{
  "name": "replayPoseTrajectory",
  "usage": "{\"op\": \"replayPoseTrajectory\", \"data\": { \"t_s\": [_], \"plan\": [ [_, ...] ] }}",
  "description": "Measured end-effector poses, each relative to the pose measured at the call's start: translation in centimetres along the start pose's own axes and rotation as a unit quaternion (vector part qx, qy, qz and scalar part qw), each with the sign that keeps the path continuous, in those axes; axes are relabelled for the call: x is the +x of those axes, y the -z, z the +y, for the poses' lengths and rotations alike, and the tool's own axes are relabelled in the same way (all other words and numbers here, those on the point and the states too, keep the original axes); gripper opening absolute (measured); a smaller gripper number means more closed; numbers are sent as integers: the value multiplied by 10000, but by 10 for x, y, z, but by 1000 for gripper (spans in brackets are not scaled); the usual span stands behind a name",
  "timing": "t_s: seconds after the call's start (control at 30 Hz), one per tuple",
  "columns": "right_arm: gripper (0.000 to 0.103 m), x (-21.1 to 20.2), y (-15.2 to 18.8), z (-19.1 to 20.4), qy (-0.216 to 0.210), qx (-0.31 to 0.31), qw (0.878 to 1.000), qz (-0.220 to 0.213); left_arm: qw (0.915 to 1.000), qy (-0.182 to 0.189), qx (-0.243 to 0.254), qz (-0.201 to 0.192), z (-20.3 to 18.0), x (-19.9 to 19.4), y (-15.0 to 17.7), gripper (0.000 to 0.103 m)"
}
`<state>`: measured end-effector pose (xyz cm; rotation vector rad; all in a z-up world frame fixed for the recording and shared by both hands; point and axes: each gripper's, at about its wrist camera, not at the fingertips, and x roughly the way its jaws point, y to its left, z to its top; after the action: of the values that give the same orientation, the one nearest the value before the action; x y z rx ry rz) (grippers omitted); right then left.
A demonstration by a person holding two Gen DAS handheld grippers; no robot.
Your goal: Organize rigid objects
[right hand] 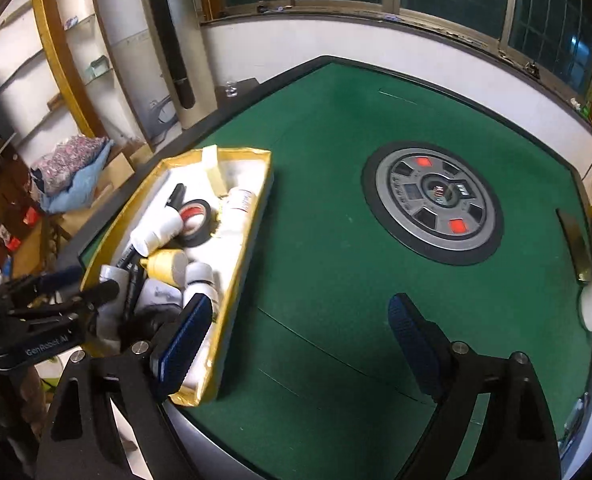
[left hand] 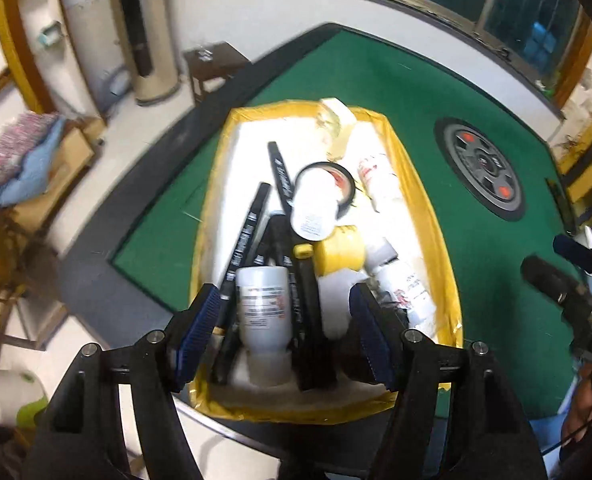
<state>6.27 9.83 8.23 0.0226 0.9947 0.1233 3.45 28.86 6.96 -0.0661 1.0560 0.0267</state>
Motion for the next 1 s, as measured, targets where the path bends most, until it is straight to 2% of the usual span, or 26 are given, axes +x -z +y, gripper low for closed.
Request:
{"op": "replayPoseTrajectory", "data": {
  "t_s": [0.13,0.23,0.33,0.43,0.53,0.63,0.7,0.83,1.0],
  "plan": [
    [87,8,10,3,-307,-241,9991,184,9992,-354,155,22,-8,-15,8,67],
    [87,11,10,6,-648,-352,9969,267,9985,-547,-82,-45,-8,-30,18,67],
    [87,11,14,12,-948,-764,9922,260,9965,-725,-406,-39,-10,-43,27,67],
    [87,5,22,10,-1233,-1077,9861,284,9902,-1227,-562,346,-20,-48,31,67],
    [87,-1,30,3,-1449,-1310,9805,230,9828,-1691,-665,331,-29,-61,41,66],
    [87,-6,34,-1,-1690,-1346,9760,260,9806,-1855,-640,16,-41,-85,48,66],
    [87,-11,34,0,-1794,-1418,9732,235,9756,-2044,-760,-268,-42,-96,51,66],
    [87,-33,36,5,-1744,-1654,9706,-111,9711,-2277,-503,-509,-42,-93,45,66],
    [87,-45,34,9,-1464,-1557,9766,-250,9767,-1998,-222,-758,-39,-90,42,66]
  ]
}}
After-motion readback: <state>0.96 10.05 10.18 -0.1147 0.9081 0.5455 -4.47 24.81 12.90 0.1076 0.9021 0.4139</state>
